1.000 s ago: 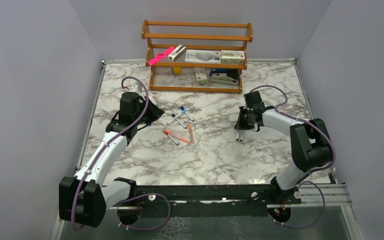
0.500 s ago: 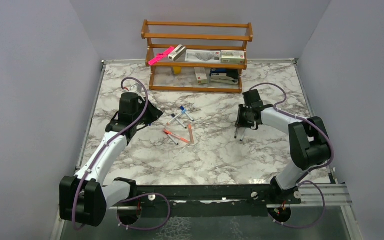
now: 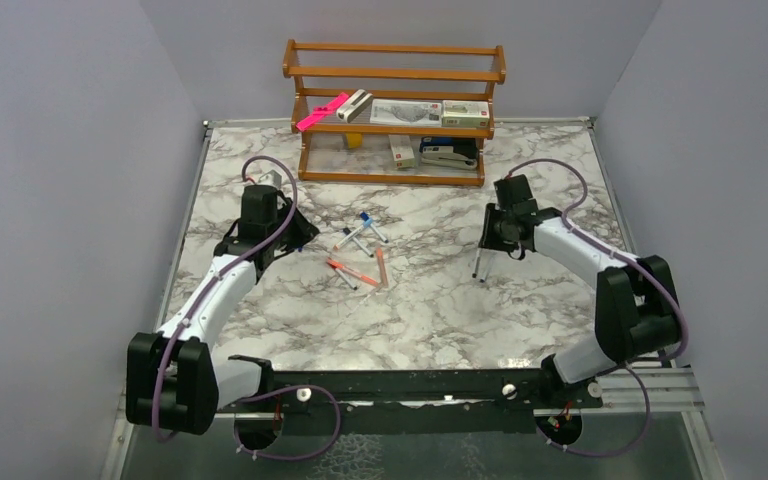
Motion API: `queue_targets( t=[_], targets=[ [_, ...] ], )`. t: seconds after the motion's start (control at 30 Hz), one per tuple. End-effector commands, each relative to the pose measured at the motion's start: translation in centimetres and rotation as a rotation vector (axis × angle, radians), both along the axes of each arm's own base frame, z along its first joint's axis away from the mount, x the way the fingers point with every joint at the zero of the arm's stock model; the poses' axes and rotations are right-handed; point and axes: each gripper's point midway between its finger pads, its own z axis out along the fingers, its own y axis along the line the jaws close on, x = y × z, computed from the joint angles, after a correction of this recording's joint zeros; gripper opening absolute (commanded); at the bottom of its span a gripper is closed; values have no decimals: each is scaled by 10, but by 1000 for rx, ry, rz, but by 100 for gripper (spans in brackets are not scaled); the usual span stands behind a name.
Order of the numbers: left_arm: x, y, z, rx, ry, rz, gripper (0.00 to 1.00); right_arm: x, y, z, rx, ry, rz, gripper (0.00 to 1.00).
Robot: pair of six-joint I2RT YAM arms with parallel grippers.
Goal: Open the pen caps
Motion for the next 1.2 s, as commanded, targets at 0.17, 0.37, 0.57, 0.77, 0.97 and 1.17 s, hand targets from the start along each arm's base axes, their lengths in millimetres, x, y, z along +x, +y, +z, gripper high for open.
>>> queue_targets(
  t=[0.17,0.37,0.57,0.77,0.97,1.17],
  targets=[
    [11,32,-42,153,83,97,15,-1,16,71,110,-156,81,30],
    [22,49,-53,221,110,144,19,-10,37,87,219,-170,172,32],
    [30,62,-63,260,141,170,19,-17,48,90,264,-172,219,32],
    [38,68,-71,311,178,162,23,-21,53,85,282,-160,240,32],
    [46,71,-84,336,215,159,29,-23,56,83,292,-157,253,32],
    [47,71,-90,333,236,154,29,-25,57,81,294,-155,261,32]
  ],
)
